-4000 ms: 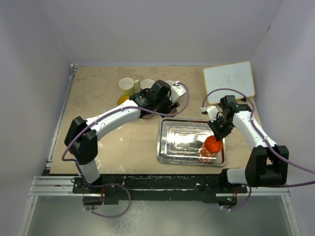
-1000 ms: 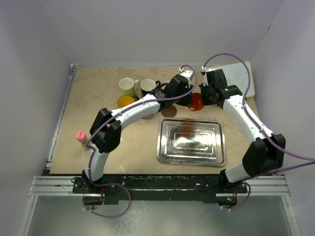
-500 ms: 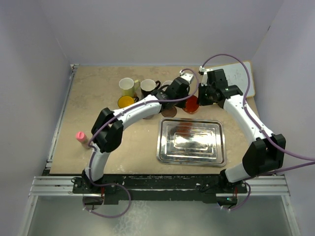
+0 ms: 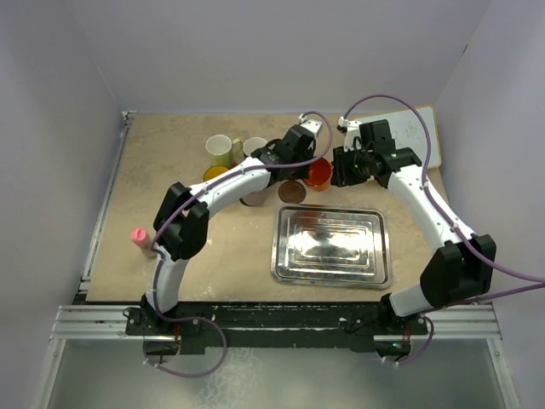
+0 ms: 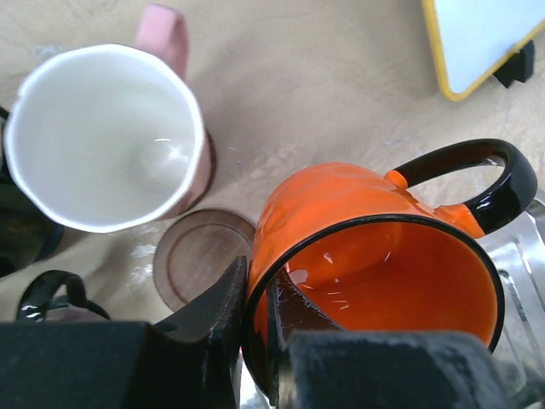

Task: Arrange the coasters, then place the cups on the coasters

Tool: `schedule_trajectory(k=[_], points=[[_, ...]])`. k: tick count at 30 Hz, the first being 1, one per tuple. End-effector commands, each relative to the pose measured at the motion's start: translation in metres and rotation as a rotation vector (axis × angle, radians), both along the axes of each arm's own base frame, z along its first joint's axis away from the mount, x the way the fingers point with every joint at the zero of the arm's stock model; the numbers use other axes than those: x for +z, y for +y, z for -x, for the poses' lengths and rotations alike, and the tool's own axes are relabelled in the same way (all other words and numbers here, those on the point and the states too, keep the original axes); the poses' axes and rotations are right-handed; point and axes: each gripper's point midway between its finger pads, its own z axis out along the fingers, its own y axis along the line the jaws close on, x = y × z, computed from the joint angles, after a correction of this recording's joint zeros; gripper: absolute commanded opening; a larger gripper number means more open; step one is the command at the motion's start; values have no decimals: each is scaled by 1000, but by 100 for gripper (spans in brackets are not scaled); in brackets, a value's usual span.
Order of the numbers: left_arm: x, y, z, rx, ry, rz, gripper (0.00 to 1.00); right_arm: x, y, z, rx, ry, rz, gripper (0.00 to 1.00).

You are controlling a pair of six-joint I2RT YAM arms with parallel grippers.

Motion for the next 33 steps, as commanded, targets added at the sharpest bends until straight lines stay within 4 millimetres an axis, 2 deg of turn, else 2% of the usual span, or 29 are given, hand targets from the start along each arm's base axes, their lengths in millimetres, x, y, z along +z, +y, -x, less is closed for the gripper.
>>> schedule_trajectory(k=[1, 8, 13, 18, 33], points=[[81, 7, -19, 8, -166, 132, 3, 26, -2, 2, 27, -52, -38, 40], [71, 35, -30, 9, -152, 65, 3, 27, -16, -2, 20, -47, -42, 42], [51, 48, -29, -33, -124, -50, 3, 25, -31, -3, 14, -34, -44, 43], [32, 52, -23, -65, -79, -112, 3, 20, -38, 1, 19, -28, -33, 43], [4, 53, -21, -85, -12, -169, 3, 13, -42, 5, 27, -13, -10, 43]])
